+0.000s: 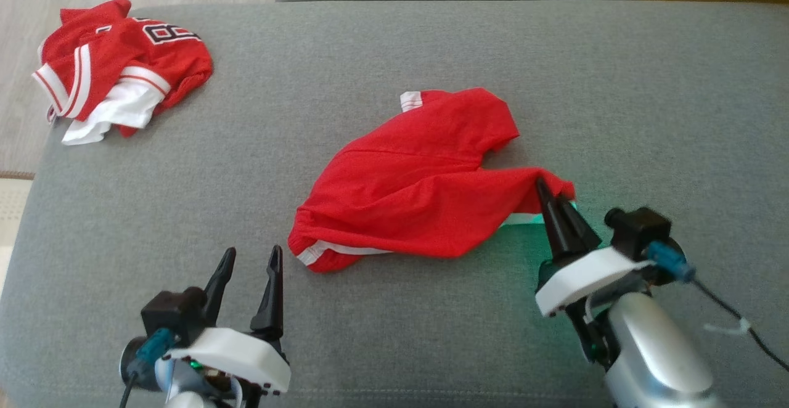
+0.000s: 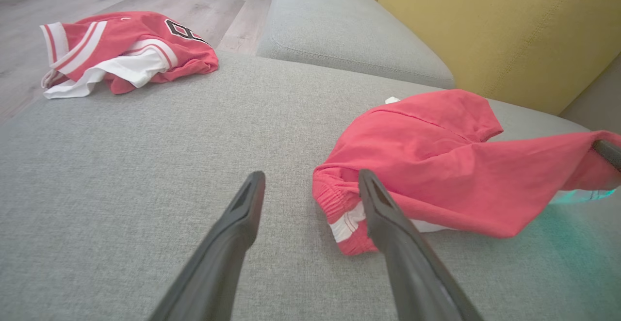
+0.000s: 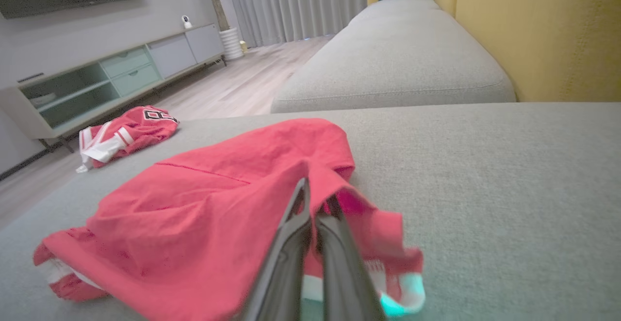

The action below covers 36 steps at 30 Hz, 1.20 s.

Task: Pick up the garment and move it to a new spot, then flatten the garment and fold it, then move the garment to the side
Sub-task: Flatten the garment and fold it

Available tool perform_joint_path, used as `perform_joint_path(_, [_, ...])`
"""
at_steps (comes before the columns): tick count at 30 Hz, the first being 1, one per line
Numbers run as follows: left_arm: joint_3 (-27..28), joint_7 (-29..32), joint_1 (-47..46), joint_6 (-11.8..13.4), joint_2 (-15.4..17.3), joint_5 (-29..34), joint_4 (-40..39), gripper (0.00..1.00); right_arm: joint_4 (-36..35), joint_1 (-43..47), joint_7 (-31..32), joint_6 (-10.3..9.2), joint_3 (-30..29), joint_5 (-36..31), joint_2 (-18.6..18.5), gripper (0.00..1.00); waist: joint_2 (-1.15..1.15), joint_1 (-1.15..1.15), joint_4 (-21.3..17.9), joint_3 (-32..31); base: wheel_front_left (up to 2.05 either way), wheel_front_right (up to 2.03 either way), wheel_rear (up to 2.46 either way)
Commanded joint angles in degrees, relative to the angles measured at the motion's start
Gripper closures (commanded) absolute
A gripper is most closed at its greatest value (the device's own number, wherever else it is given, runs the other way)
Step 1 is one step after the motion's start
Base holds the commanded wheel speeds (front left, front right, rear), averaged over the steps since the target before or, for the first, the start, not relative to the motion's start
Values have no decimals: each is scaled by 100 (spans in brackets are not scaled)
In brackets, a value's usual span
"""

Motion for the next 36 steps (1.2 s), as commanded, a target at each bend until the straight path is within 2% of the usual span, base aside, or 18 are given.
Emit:
perform_joint_path(1, [181, -80, -91, 30, 0, -47, -215, 0, -309, -267, 137, -5, 44, 211, -2, 100, 0, 0, 49, 16, 0, 0, 0])
perform_joint_path(5, [170, -109, -122, 18, -6, -62, -216, 0, -363, -473, 372, -5, -123, 380, -40, 100, 0, 0, 139, 66, 0, 0, 0])
perform_joint_path(9, [122, -137, -197, -12, -29, -66, -192, 0, -39, -912, 589, -5, -511, 437, -59, 100, 0, 0, 306, 160, 0, 0, 0])
perform_joint_path(15, [-24, -178, -348, -90, -99, -40, -126, 0, 883, -1550, 651, -5, -970, 297, -77, 100, 0, 0, 623, 311, 0, 0, 0])
perform_joint_path(20, [-133, -237, -464, -141, -163, -16, -67, 0, 1653, -1991, 588, -5, -1088, 153, -135, 100, 0, 0, 800, 431, 0, 0, 0])
perform_joint_path(31, [-217, -329, -671, -197, -188, 2, 71, 0, 3087, -2888, 324, -5, -1319, -138, -283, 100, 0, 0, 854, 687, 0, 0, 0])
perform_joint_path(32, [-221, -336, -688, -199, -189, 3, 83, 0, 3176, -2943, 278, -5, -1329, -169, -294, 86, 0, 0, 843, 699, 0, 0, 0])
perform_joint_path(33, [-224, -345, -705, -200, -190, 4, 92, 0, 3258, -2989, 230, -5, -1335, -197, -299, 59, 0, 0, 827, 709, 0, 0, 0])
perform_joint_path(34, [-228, -356, -721, -207, -189, 5, 99, 0, 3325, -3025, 179, -5, -1335, -217, -299, 7, 0, 0, 804, 713, 0, 0, 0])
perform_joint_path(35, [-232, -371, -734, -212, -190, 6, 107, 0, 3372, -3050, 113, -5, -1347, -228, -308, 0, 0, 0, 777, 711, 0, 0, 0])
perform_joint_path(36, [-236, -387, -749, -223, -191, 5, 122, 0, 3410, -3060, 53, -5, -1351, -247, -317, 0, 0, 0, 748, 704, 0, 0, 0])
